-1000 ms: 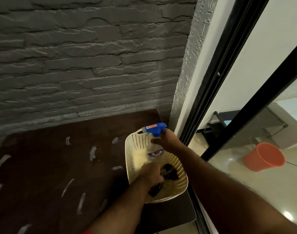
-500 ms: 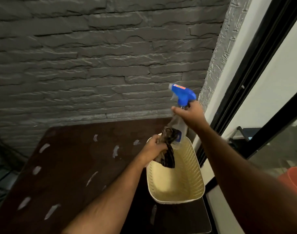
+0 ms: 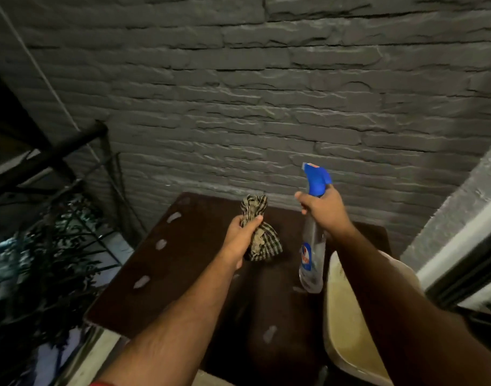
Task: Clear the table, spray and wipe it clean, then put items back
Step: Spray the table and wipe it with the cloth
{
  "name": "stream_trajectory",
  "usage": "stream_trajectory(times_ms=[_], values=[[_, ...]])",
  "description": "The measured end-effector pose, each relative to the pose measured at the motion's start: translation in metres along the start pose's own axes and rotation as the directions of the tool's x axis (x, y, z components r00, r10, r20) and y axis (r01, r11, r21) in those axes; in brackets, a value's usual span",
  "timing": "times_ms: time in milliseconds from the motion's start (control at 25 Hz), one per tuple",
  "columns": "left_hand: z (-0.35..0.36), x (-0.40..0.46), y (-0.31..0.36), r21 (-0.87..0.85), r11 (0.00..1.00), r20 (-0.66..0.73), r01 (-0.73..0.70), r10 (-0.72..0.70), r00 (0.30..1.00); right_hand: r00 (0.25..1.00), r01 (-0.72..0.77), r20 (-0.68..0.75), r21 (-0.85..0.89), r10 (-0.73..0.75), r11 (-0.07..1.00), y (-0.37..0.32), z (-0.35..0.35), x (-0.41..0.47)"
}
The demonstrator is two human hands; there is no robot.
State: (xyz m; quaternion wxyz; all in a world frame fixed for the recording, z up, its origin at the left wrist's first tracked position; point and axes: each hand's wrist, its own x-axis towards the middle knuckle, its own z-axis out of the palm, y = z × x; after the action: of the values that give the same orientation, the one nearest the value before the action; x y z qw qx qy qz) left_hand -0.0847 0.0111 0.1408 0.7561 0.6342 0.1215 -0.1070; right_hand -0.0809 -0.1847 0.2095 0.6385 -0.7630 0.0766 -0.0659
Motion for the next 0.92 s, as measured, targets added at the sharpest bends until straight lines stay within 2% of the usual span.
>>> stream_trajectory(times_ms=[120,280,400,520,720,920], values=[[-0.062,0.007,0.006,-0.011,1.000,-0.138,-0.013,0.011,0.990,0.997,-0.003,0.073,-0.059,0.008,0.998,0.001,0.072,0.001],[-0.153,0.021,0.018,-0.062,0.997,-0.203,-0.036,0.023,0.979,0.977,-0.023,0.207,-0.096,0.042,0.995,0.003,0.161,-0.007],[-0.219,0.039,0.021,-0.112,0.994,-0.213,0.010,-0.034,0.976,0.981,-0.069,0.171,-0.116,0.089,0.991,0.003,0.219,-0.010],[-0.261,0.051,0.019,-0.123,0.989,-0.263,0.079,-0.109,0.959,0.975,-0.127,0.174,-0.056,0.135,0.990,0.008,0.256,-0.010],[-0.305,0.066,0.009,-0.181,0.976,-0.319,0.122,-0.176,0.931,0.943,-0.215,0.242,-0.090,0.230,0.973,0.004,0.294,-0.014],[-0.316,0.078,-0.002,-0.200,0.972,-0.429,0.126,-0.203,0.880,0.919,-0.205,0.313,-0.136,0.238,0.969,0.004,0.306,0.008]])
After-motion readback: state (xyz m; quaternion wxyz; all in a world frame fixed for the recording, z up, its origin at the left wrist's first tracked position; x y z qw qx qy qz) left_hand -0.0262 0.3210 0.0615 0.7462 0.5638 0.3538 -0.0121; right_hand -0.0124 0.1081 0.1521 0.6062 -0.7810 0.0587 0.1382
